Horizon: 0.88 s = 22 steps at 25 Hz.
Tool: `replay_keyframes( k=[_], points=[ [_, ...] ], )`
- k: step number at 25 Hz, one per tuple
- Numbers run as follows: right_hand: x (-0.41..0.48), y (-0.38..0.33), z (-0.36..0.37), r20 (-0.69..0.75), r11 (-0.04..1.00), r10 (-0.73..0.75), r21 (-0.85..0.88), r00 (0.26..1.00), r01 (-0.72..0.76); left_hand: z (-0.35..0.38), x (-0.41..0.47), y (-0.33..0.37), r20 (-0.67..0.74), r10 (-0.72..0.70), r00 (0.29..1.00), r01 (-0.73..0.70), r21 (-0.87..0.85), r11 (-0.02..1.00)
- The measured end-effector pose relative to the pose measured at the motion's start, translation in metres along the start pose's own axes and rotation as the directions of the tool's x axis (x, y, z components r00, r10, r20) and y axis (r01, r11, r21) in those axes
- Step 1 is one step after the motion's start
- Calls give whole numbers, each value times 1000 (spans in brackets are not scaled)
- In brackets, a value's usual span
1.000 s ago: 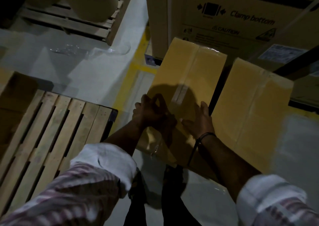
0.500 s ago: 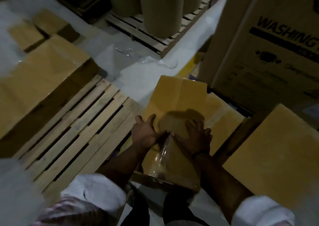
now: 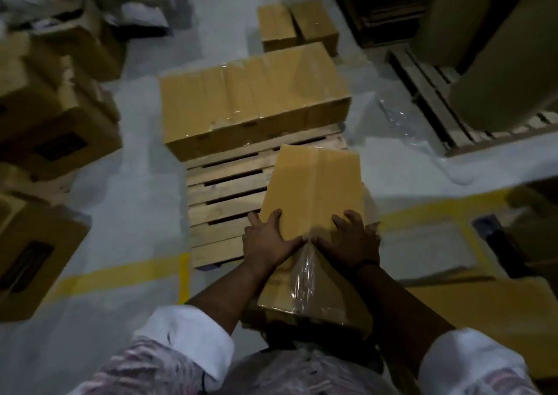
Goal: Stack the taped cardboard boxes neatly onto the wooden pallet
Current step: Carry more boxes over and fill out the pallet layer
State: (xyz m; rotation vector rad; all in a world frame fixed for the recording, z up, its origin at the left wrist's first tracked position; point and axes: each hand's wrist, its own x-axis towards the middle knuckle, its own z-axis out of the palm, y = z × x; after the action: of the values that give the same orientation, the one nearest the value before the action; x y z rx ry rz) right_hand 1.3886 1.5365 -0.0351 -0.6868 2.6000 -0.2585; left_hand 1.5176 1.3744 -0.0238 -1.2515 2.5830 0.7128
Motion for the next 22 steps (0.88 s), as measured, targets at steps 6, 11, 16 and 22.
replay_keyframes(
  k=[6, 11, 16, 22],
  points=[
    [44, -145, 27, 32, 980, -198, -2, 980, 198, -66, 37, -113, -77, -184, 980, 179, -70, 981],
    [72, -217, 50, 48, 949, -316, -5, 948, 316, -93, 65, -174, -147, -283, 948, 272, -93, 958],
    [123, -260, 65, 100, 903, -426, -16, 899, 430, -99, 104, -204, -145, -378, 914, 356, -159, 921],
    [198, -292, 106, 107, 855, -493, -123, 863, 504, -87, 167, -233, -147, -453, 880, 426, -181, 887]
  ],
)
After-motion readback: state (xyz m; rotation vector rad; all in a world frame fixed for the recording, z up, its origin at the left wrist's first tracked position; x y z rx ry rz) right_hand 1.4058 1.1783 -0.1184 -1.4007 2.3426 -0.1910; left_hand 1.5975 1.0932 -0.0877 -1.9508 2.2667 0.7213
